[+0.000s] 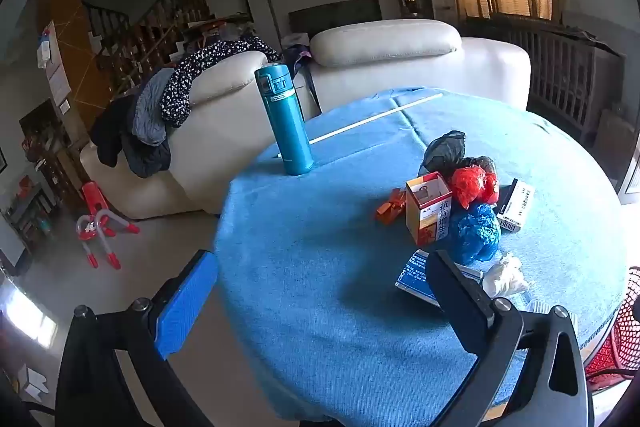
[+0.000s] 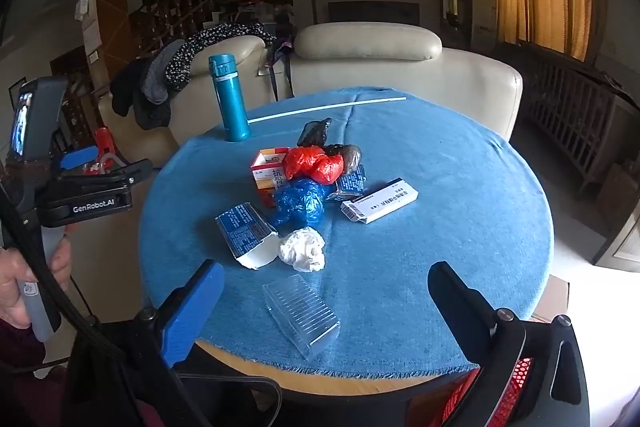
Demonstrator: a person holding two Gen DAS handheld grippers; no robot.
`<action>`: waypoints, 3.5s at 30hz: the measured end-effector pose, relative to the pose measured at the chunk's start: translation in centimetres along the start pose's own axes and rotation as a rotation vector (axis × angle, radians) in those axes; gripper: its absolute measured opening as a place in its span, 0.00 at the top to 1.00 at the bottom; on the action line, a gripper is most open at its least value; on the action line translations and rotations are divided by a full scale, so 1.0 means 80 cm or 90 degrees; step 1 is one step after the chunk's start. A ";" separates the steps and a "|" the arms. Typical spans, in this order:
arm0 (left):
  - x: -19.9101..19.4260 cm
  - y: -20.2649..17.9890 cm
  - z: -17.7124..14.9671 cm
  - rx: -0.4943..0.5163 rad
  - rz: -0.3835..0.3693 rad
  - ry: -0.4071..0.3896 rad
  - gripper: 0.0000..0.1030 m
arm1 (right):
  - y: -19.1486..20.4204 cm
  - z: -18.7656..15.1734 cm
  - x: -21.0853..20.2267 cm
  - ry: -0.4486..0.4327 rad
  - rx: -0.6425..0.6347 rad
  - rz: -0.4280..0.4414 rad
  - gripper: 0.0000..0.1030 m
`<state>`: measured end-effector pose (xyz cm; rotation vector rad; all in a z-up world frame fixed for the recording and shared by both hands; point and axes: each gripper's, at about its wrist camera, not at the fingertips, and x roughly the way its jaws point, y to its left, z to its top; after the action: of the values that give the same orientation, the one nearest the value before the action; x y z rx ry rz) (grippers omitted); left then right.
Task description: Collect trash
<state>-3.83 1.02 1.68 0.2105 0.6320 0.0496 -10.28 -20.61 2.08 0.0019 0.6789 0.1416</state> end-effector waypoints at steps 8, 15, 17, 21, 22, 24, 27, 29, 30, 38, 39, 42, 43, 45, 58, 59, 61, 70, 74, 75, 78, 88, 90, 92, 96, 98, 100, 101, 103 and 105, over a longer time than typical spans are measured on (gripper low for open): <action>0.002 0.003 0.000 -0.001 0.001 0.003 0.00 | 0.005 0.000 -0.002 -0.002 -0.001 0.010 0.00; 0.001 -0.001 -0.004 0.005 0.002 0.008 0.00 | 0.009 -0.005 0.002 0.000 0.001 0.013 0.00; 0.001 -0.001 -0.005 0.005 0.002 0.010 0.00 | 0.007 -0.006 0.002 0.001 0.003 0.015 0.00; 0.001 -0.001 -0.007 0.007 0.002 0.013 0.00 | 0.004 -0.008 0.004 0.006 0.004 0.015 0.00; 0.002 -0.003 -0.006 0.008 0.002 0.014 0.00 | 0.004 -0.009 0.004 0.006 0.005 0.016 0.00; 0.003 -0.004 -0.004 0.010 0.001 0.016 0.00 | 0.003 -0.010 0.006 0.009 0.004 0.017 0.00; 0.001 -0.004 -0.003 0.010 0.001 0.014 0.00 | 0.003 -0.010 0.007 0.014 0.004 0.020 0.00; 0.002 -0.004 -0.002 0.010 0.001 0.013 0.00 | 0.003 -0.009 0.007 0.012 0.003 0.022 0.00; 0.002 -0.005 -0.002 0.010 0.001 0.013 0.00 | 0.003 -0.009 0.006 0.011 0.002 0.022 0.00; 0.002 -0.005 -0.002 0.011 0.000 0.014 0.00 | 0.005 -0.009 0.006 0.002 -0.003 0.024 0.00; 0.002 -0.005 -0.002 0.011 0.000 0.014 0.00 | 0.005 -0.009 0.006 0.002 -0.003 0.025 0.00; 0.003 -0.006 -0.002 0.011 0.000 0.016 0.00 | 0.005 -0.009 0.005 0.004 0.003 0.032 0.00; 0.002 -0.006 -0.001 0.012 -0.001 0.015 0.00 | 0.005 -0.008 0.005 0.012 0.004 0.033 0.00; 0.002 -0.007 -0.001 0.013 0.000 0.016 0.00 | 0.005 -0.009 0.005 0.016 0.005 0.034 0.00; 0.004 -0.007 -0.006 0.014 -0.002 0.021 0.00 | 0.003 -0.013 0.007 0.019 0.003 0.030 0.00; 0.004 -0.008 -0.006 0.014 -0.002 0.022 0.00 | 0.003 -0.013 0.007 0.020 0.001 0.029 0.00; 0.004 -0.008 -0.007 0.014 -0.002 0.022 0.00 | 0.003 -0.013 0.007 0.018 -0.002 0.027 0.00; 0.006 -0.006 -0.007 0.014 -0.005 0.025 0.00 | 0.005 -0.015 0.007 0.033 0.003 0.030 0.00; 0.006 -0.006 -0.008 0.015 -0.005 0.026 0.00 | 0.006 -0.016 0.010 0.036 -0.006 0.022 0.00; 0.007 -0.006 -0.009 0.015 -0.005 0.026 0.00 | 0.006 -0.017 0.011 0.036 -0.007 0.021 0.00; 0.008 -0.007 -0.010 0.015 -0.005 0.027 0.00 | 0.006 -0.017 0.011 0.035 -0.008 0.019 0.00; 0.008 -0.006 -0.010 0.016 -0.006 0.029 0.00 | 0.005 -0.020 0.014 0.028 -0.002 0.024 0.00; 0.008 -0.006 -0.010 0.017 -0.006 0.029 0.00 | 0.005 -0.020 0.014 0.028 -0.002 0.024 0.00; 0.008 -0.007 -0.009 0.016 -0.006 0.029 0.00 | 0.005 -0.020 0.014 0.030 -0.002 0.023 0.00; 0.009 -0.008 -0.010 0.017 -0.006 0.030 0.00 | 0.005 -0.020 0.016 0.030 -0.001 0.025 0.00; 0.010 -0.008 -0.010 0.017 -0.006 0.030 0.00 | 0.005 -0.020 0.016 0.030 -0.001 0.024 0.00; 0.010 -0.009 -0.010 0.018 -0.006 0.031 0.00 | 0.005 -0.020 0.017 0.035 -0.004 0.022 0.00; 0.011 -0.009 -0.011 0.018 -0.006 0.032 0.00 | 0.005 -0.020 0.018 0.038 -0.003 0.022 0.00; 0.013 -0.011 -0.011 0.019 -0.007 0.035 0.00 | 0.005 -0.020 0.021 0.042 -0.003 0.021 0.00; 0.016 -0.011 -0.012 0.019 -0.008 0.038 0.00 | 0.004 -0.020 0.024 0.044 0.000 0.021 0.00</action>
<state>-3.39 0.44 -0.01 0.2347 0.6940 0.0344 -9.83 -20.14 -0.37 0.0077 0.7487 0.1739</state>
